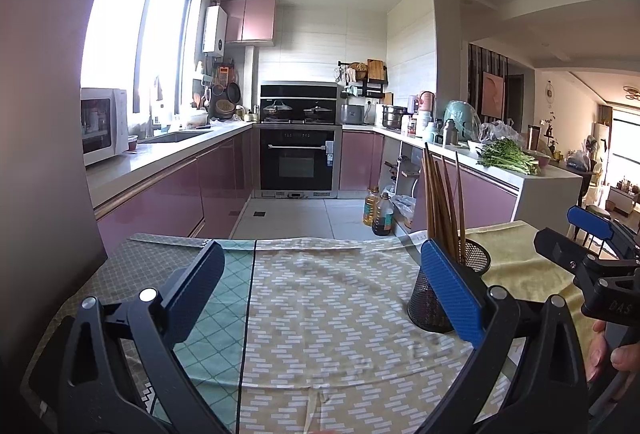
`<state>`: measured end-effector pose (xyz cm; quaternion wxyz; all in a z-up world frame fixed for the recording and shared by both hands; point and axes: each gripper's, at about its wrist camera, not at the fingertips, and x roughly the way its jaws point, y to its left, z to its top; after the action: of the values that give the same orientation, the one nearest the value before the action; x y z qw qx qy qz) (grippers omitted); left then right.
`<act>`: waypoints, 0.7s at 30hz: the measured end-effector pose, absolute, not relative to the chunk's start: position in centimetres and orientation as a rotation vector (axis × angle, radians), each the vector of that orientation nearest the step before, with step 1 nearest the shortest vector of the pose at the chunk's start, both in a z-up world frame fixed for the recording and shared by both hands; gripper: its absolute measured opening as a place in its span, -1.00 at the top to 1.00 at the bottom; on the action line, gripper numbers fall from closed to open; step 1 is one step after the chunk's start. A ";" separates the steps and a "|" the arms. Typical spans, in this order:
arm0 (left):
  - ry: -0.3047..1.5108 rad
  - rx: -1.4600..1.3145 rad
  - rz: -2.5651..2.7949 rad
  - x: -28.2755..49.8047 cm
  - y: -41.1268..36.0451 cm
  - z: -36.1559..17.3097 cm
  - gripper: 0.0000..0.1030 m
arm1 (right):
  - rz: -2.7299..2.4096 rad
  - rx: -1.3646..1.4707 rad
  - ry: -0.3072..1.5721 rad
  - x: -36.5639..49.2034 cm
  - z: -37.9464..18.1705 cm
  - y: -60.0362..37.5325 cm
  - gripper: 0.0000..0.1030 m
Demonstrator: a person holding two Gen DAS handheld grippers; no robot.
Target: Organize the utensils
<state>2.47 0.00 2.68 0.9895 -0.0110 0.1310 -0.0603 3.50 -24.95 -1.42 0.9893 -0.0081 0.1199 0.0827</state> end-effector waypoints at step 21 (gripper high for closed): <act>0.258 -0.024 -0.114 2.2 0.1 2.7 -0.89 | 0.157 -0.016 0.227 2.9 -1.1 -25.1 -0.87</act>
<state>2.17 0.11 2.68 0.9900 -0.0118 0.1285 -0.0567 2.85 -25.09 -1.14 0.9904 -0.0080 0.1133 0.0783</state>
